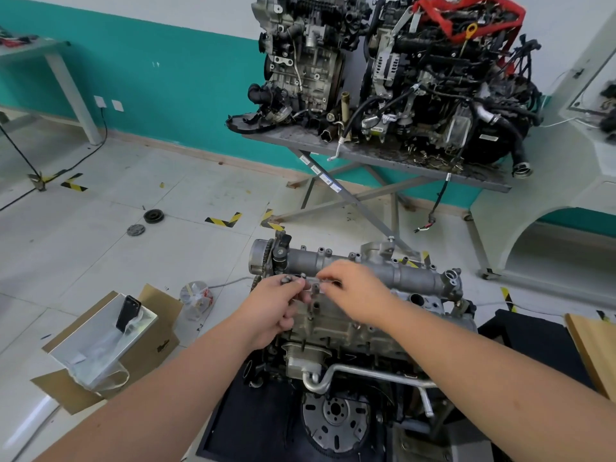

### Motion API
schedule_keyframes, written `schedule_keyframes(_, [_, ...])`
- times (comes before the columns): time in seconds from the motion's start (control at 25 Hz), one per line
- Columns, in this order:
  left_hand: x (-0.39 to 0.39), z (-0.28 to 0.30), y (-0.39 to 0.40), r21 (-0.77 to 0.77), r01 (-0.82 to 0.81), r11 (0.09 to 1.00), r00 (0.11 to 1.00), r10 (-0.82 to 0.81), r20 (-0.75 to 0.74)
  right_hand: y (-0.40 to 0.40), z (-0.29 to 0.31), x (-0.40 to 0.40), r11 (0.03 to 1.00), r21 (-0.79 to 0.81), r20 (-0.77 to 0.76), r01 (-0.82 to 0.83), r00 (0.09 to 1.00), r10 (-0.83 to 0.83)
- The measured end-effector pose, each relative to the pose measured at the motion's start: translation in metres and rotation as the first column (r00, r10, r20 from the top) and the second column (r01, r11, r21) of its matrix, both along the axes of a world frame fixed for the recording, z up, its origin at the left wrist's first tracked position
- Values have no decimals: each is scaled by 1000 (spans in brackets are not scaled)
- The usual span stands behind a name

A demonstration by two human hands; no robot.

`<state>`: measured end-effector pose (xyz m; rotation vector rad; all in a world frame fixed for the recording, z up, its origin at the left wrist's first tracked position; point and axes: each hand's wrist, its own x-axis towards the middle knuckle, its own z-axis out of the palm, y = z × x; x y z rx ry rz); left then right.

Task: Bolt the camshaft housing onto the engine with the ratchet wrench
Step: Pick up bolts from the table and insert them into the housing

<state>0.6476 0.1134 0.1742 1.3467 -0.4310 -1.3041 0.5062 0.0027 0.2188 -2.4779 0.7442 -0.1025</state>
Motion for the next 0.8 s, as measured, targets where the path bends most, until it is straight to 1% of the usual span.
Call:
schedule_keyframes(0.04, [-2, 3, -4, -24, 13, 1000, 997, -15, -73, -3, 9, -4, 979, 166, 64, 120, 989, -132])
schedule_keyframes(0.08, [-7, 6, -9, -50, 41, 998, 992, -47, -115, -7, 16, -10, 925, 338, 97, 174, 971, -218])
schedule_keyframes(0.12, [-11, 9, -14, -77, 77, 994, 986, -88, -142, -11, 22, -15, 873, 454, 119, 178, 959, -257])
schedule_keyframes(0.16, [-15, 11, -19, -99, 121, 988, 978, -136, -157, -15, 27, -22, 851, 500, 131, 162, 957, -259])
schedule_keyframes(0.2, [-19, 14, -24, -114, 176, 978, 968, -193, -161, -19, 33, -30, 851, 504, 135, 144, 961, -243])
schedule_keyframes(0.32, [-32, 22, -38, -124, 350, 929, 922, -365, -129, -30, 43, -58, 879, 463, 111, 118, 976, -189])
schedule_keyframes(0.44, [-48, 24, -53, -113, 436, 893, 883, -449, -139, -41, 46, -80, 895, 437, 70, 86, 989, -129])
schedule_keyframes(0.52, [-61, 23, -68, -69, 478, 876, 871, -483, -91, -48, 43, -93, 939, 325, 20, 108, 992, -122])
schedule_keyframes(0.56, [-66, 22, -76, -19, 478, 878, 878, -478, -21, -54, 43, -98, 951, 276, -2, 140, 989, -145])
schedule_keyframes(0.6, [-70, 20, -85, 45, 453, 891, 887, -455, 80, -61, 45, -104, 949, 256, -4, 185, 982, -190])
schedule_keyframes(0.68, [-75, 14, -104, 152, 336, 930, 877, -367, 310, -84, 51, -114, 929, 191, 37, 318, 943, -331])
schedule_keyframes(0.72, [-76, 10, -112, 182, 262, 948, 858, -315, 405, -99, 55, -119, 915, 96, 51, 391, 916, -397])
schedule_keyframes(0.76, [-77, 5, -118, 195, 196, 961, 836, -267, 480, -115, 58, -125, 901, -37, 35, 433, 901, -432])
schedule_keyframes(0.8, [-79, 1, -122, 194, 143, 970, 811, -228, 540, -131, 60, -129, 885, -169, -14, 434, 896, -443])
